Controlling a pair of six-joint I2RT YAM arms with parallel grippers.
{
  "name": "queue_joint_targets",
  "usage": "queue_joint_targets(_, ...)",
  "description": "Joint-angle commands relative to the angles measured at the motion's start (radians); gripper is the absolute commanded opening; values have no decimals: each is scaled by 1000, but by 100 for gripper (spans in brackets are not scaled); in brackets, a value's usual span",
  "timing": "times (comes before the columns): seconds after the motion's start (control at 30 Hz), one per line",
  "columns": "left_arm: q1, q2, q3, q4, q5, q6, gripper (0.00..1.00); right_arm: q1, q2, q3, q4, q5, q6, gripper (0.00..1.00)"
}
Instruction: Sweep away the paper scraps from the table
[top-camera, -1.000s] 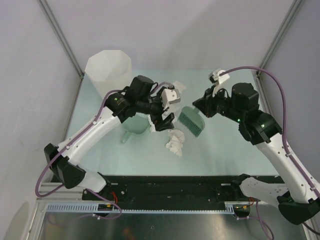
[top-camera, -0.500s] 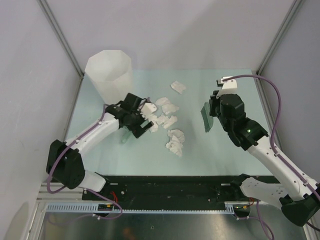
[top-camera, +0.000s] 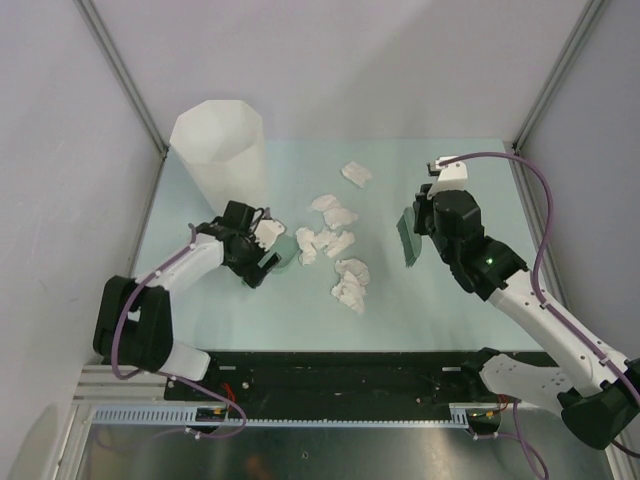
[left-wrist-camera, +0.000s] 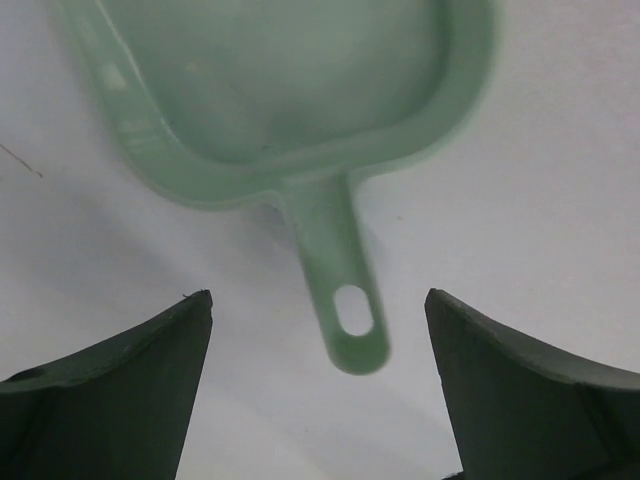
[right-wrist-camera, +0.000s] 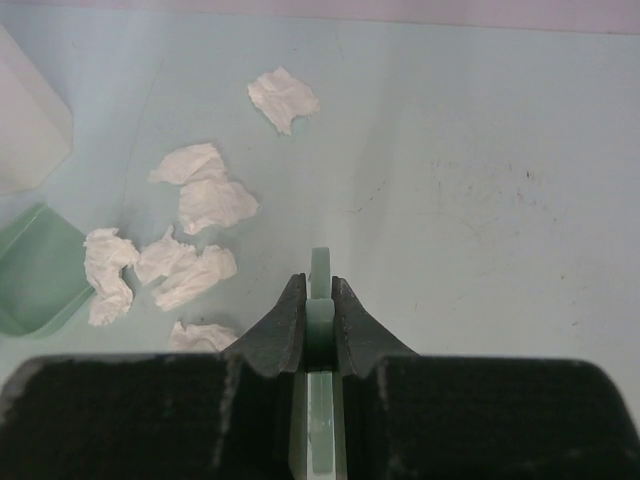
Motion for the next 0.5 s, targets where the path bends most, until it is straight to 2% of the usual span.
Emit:
queue_joint_targets(0.0, 46, 36, 18, 68, 18, 15, 88, 2, -2, 0, 63, -18, 13, 0)
queue_joint_targets(0.07, 49, 52, 10, 77, 80, 33, 86, 2, -10, -6, 59, -23, 13, 0)
queue_joint_targets(0.13, 51, 72, 7, 78, 138, 33, 77, 2, -18, -13, 55, -20, 16, 0)
queue_joint_targets(0.17, 49, 88, 1, 77, 147, 33, 69, 2, -21, -18, 53, -20, 16, 0)
queue_joint_targets(0.23, 49, 101, -10, 77, 157, 27, 59, 2, -30, -21, 47, -25, 22, 0)
queue_joint_targets(0.27, 49, 102, -15, 77, 161, 29, 47, 3, -35, -21, 41, -26, 22, 0)
queue_joint_targets(0.33, 49, 92, -33, 62, 169, 39, 34, 3, -51, -21, 36, -40, 28, 0)
queue_joint_targets(0.37, 51, 83, -41, 55, 169, 42, 14, 5, -59, -21, 33, -45, 34, 0)
queue_joint_targets(0.4, 51, 55, -47, 39, 163, 49, 3, 6, -65, -21, 32, -46, 39, 0)
queue_joint_targets(0.47, 52, 23, -64, 16, 134, 59, 0, 21, -71, -21, 20, -46, 60, 0)
